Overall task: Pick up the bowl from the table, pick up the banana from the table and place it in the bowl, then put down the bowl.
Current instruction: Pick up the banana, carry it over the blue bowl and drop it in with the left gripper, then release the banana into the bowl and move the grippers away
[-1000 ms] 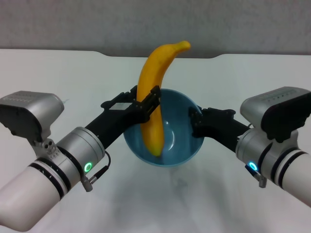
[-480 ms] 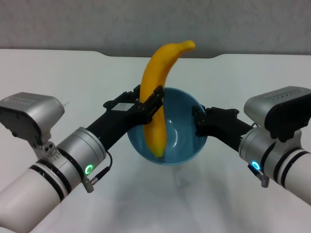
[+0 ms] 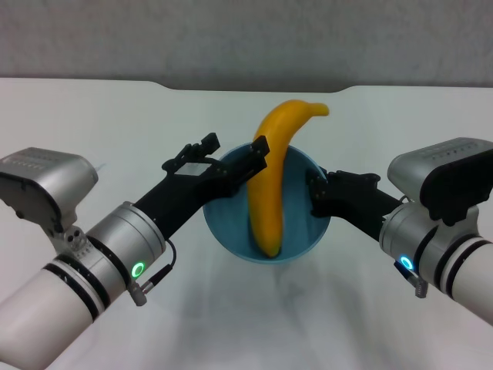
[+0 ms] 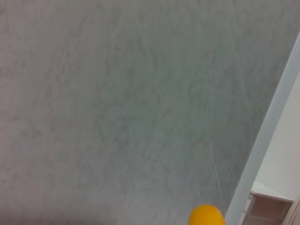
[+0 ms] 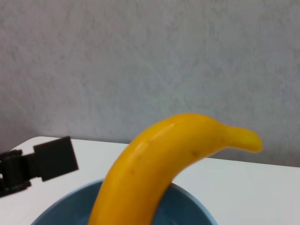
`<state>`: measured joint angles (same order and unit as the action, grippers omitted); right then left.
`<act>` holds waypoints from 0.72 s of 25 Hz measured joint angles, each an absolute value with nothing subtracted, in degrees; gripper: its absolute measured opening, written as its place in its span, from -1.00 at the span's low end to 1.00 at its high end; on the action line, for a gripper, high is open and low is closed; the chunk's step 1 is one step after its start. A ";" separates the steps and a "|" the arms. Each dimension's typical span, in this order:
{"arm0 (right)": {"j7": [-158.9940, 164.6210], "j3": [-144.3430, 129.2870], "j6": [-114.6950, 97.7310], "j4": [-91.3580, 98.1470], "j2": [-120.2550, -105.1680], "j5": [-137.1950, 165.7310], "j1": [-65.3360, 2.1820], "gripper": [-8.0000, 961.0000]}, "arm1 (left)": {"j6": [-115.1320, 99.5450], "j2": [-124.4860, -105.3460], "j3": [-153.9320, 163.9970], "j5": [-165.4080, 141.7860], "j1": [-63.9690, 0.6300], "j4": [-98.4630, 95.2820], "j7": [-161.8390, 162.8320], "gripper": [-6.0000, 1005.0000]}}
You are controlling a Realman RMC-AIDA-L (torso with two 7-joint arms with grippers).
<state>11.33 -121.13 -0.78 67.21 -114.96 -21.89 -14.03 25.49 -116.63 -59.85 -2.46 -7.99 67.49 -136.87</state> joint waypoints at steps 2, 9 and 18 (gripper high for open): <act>11.33 -121.01 -0.79 67.10 -114.96 -21.89 -14.03 -0.88 | 25.50 -116.61 -60.24 -2.46 -7.72 67.72 -136.91 0.54; 11.33 -119.97 1.65 66.27 -114.92 -22.04 -14.46 -0.88 | 21.90 -115.94 -63.70 -2.46 -6.10 69.32 -136.50 0.81; 12.17 -117.14 9.16 64.83 -114.93 -23.95 -19.82 -0.88 | -0.53 -116.12 -68.31 -8.74 -4.78 74.96 -136.93 0.80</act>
